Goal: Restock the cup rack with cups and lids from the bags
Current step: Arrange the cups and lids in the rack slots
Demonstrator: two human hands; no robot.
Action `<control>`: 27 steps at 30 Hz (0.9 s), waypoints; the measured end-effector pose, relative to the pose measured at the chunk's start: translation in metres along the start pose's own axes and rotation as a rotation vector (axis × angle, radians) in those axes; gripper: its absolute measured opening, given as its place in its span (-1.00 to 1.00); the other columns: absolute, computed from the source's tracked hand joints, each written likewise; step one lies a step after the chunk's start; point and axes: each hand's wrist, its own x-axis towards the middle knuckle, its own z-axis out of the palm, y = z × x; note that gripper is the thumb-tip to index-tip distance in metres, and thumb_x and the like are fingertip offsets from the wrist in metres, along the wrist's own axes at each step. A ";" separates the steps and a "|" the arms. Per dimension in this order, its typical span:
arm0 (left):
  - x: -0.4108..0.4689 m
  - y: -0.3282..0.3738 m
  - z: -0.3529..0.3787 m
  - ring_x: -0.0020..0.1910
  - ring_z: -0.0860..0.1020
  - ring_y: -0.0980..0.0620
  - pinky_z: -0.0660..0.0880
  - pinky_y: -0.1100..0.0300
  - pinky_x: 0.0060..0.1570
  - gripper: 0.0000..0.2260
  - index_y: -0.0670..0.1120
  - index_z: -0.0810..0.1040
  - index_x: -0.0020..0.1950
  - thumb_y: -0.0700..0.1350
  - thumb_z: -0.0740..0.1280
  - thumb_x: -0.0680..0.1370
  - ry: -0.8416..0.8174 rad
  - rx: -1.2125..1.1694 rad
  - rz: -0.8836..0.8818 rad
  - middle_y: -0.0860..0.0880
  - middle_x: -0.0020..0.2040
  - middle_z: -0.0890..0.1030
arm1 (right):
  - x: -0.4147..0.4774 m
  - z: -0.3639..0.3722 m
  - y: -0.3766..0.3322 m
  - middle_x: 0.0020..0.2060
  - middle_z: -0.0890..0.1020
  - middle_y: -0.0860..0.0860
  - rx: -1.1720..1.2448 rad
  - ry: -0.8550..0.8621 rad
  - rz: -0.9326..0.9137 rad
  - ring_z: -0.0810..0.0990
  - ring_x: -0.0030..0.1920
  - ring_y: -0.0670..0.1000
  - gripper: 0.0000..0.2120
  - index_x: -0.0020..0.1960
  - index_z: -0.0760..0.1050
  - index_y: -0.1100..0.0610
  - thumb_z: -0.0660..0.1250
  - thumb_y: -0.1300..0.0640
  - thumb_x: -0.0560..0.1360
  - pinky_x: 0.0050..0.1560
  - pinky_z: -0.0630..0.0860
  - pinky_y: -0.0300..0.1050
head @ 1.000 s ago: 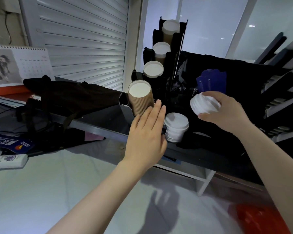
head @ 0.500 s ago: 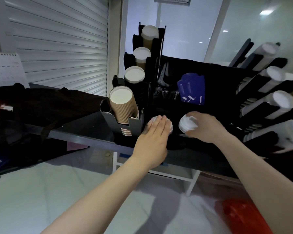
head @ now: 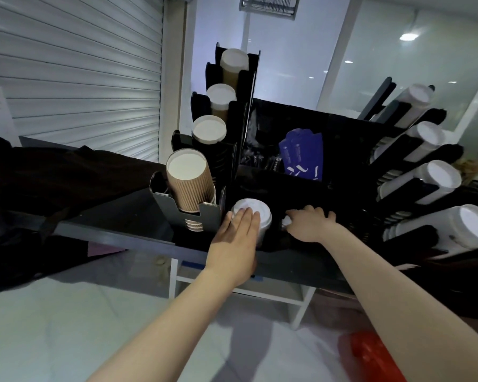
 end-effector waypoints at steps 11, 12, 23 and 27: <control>0.001 0.000 0.003 0.25 0.52 -0.15 0.37 -0.08 0.28 -0.33 -0.28 0.52 0.27 -0.22 0.46 0.15 0.049 -0.053 -0.010 -0.20 0.22 0.57 | 0.001 -0.007 -0.001 -0.14 0.61 -0.05 0.130 0.144 0.019 0.51 -0.06 0.05 -0.77 -0.05 0.57 -0.01 0.33 -0.14 0.43 0.19 0.22 0.17; 0.001 -0.001 0.003 0.25 0.52 -0.15 0.38 -0.08 0.27 -0.33 -0.28 0.52 0.26 -0.22 0.46 0.14 0.051 -0.052 -0.010 -0.20 0.21 0.57 | -0.002 -0.009 0.001 -0.12 0.61 -0.06 0.131 0.133 -0.014 0.51 -0.02 0.05 -0.79 -0.05 0.60 -0.02 0.30 -0.12 0.46 0.18 0.21 0.17; -0.001 -0.001 0.007 0.27 0.50 -0.14 0.33 -0.08 0.32 -0.31 -0.28 0.50 0.29 -0.19 0.48 0.16 0.027 -0.052 -0.023 -0.20 0.24 0.55 | -0.036 -0.010 0.010 -0.17 0.54 0.04 -0.049 -0.046 -0.214 0.49 -0.05 0.11 -0.84 -0.30 0.43 0.12 0.14 0.24 0.41 -0.02 0.17 0.00; 0.000 -0.002 0.009 0.53 0.01 -0.05 -0.40 0.16 0.37 -0.30 -0.21 0.02 0.54 -0.11 0.24 0.46 -0.035 -0.027 -0.006 -0.13 0.54 0.10 | -0.041 -0.013 0.010 -0.19 0.53 0.00 -0.006 -0.054 -0.221 0.49 -0.04 0.10 -0.85 -0.24 0.49 0.13 0.17 0.20 0.43 0.08 0.24 0.02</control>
